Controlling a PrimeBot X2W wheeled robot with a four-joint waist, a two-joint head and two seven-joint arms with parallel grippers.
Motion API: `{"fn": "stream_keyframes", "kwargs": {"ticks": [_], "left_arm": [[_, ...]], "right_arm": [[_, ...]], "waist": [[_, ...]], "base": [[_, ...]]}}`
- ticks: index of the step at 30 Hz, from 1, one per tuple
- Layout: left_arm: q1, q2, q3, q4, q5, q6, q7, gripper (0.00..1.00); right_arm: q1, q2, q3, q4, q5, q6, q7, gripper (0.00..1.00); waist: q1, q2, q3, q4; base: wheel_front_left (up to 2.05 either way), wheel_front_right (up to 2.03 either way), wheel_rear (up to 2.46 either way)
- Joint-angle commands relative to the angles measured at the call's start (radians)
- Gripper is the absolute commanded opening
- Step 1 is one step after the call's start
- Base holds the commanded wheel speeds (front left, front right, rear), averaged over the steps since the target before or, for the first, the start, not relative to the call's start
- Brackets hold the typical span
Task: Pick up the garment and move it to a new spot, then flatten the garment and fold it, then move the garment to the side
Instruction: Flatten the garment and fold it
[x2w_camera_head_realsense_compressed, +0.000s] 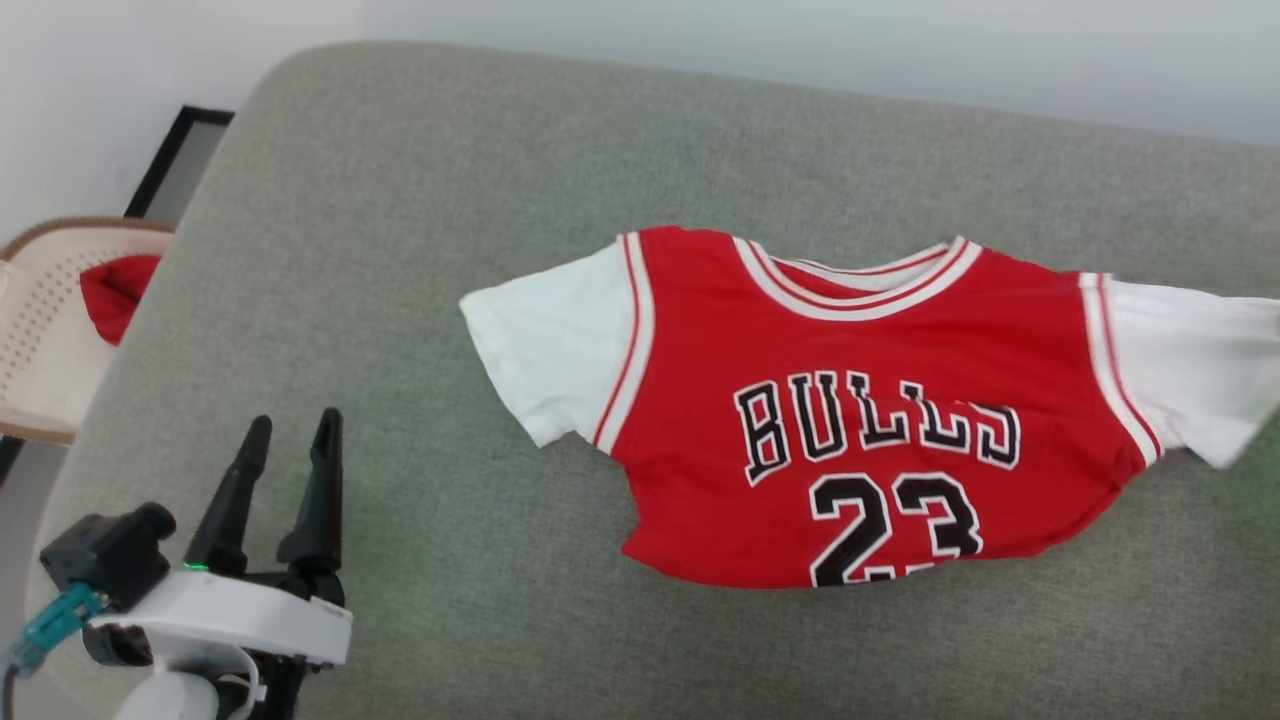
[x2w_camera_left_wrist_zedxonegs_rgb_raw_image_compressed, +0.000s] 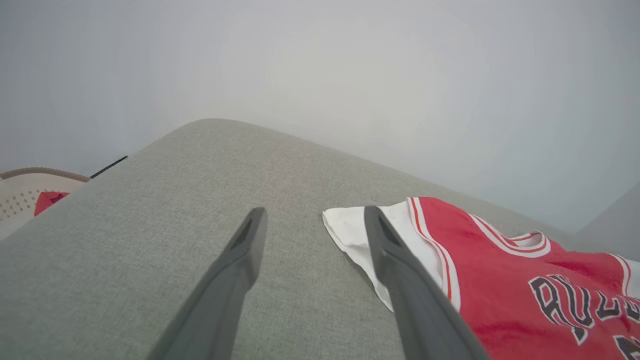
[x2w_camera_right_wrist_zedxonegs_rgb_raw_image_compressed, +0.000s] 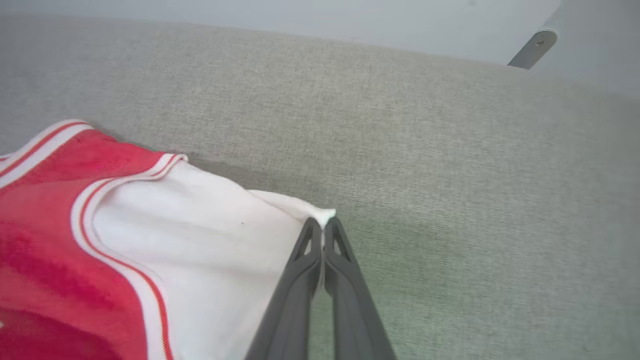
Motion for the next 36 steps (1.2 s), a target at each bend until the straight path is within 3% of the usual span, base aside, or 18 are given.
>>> {"fn": "stream_keyframes", "kwargs": {"ticks": [1,9,13,16,18,21,28,36], "left_arm": [[0.014,-0.005,0.004,-0.009,0.011,0.004,-0.001,1.0],[0.036,-0.01,0.002,-0.032,0.026,0.005,0.0,1.0],[0.032,-0.013,-0.01,-0.035,0.03,0.003,0.004,1.0],[0.023,-0.014,-0.015,-0.032,0.029,0.003,0.007,1.0],[0.02,-0.011,-0.018,-0.029,0.031,0.005,0.012,1.0],[0.021,-0.006,-0.015,-0.027,0.028,0.007,0.014,1.0],[0.039,0.015,-0.004,-0.04,0.026,0.02,0.024,1.0],[0.048,0.06,0.012,-0.078,0.024,0.035,0.059,1.0]], "right_arm": [[-0.013,-0.017,-0.006,0.008,-0.018,-0.001,-0.004,0.0],[-0.002,-0.07,-0.067,0.073,-0.048,-0.001,-0.019,0.0],[0.008,-0.065,-0.097,0.132,-0.069,-0.001,-0.051,0.0],[0.003,-0.049,-0.116,0.186,-0.078,-0.001,-0.066,0.27],[-0.009,-0.04,-0.12,0.21,-0.087,-0.001,-0.079,0.64],[-0.027,-0.024,-0.112,0.24,-0.097,-0.001,-0.087,1.0],[-0.069,-0.006,-0.069,0.255,-0.085,-0.001,-0.08,1.0],[-0.033,0.019,0.019,0.116,-0.013,-0.001,-0.175,1.0]], "waist": [[0.0,0.0,-0.02,-0.001],[0.0,0.0,-0.032,0.012],[0.0,0.0,-0.029,0.018],[0.0,0.0,-0.03,0.018],[0.0,0.0,-0.033,0.015],[0.0,0.0,-0.042,0.005],[0.0,0.0,-0.079,-0.043],[0.0,0.0,-0.128,-0.132]], "base": [[0.0,0.0,0.0],[0.0,0.0,0.0],[0.0,0.0,0.0],[0.0,0.0,0.0],[0.0,0.0,0.0],[0.0,0.0,0.0],[0.0,0.0,0.0],[0.0,0.0,0.0]]}}
